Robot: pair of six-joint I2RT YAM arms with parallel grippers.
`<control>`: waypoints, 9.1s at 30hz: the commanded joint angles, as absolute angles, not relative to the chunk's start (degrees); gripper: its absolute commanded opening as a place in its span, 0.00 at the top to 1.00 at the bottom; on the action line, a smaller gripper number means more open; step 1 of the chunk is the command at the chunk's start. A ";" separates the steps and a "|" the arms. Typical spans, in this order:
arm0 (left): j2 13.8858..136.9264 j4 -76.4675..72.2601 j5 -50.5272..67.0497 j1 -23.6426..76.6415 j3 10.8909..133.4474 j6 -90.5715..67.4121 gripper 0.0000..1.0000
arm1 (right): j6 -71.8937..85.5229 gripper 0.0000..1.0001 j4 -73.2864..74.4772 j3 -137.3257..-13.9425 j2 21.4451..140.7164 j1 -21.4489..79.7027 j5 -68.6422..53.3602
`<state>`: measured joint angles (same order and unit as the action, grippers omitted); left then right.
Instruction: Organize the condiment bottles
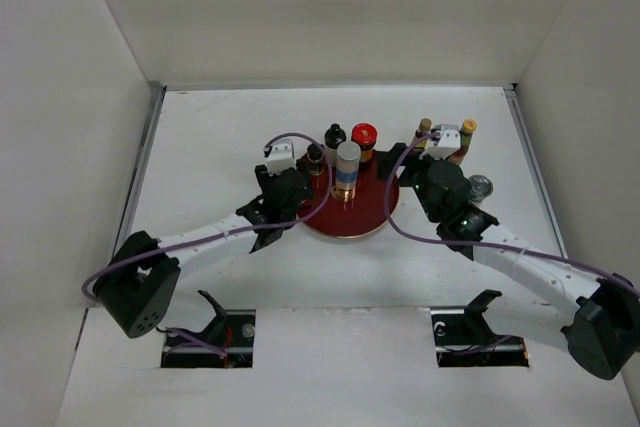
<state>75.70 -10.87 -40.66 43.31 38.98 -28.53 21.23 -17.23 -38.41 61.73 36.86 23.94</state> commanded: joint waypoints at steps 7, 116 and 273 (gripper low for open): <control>84.63 -25.04 -38.67 43.28 44.03 -27.86 0.71 | 21.71 0.00 -20.92 -38.32 59.06 36.34 23.99; 60.12 -37.35 -32.26 39.33 17.32 -31.90 0.07 | 26.98 0.03 -9.23 -53.02 74.39 57.88 43.32; 60.47 -42.63 -38.76 36.25 14.15 -33.40 0.00 | 19.42 0.39 -16.78 -51.86 88.78 37.92 34.27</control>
<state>62.06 -41.28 -38.22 36.73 14.81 -32.95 18.81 -11.42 -52.88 89.84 36.82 31.79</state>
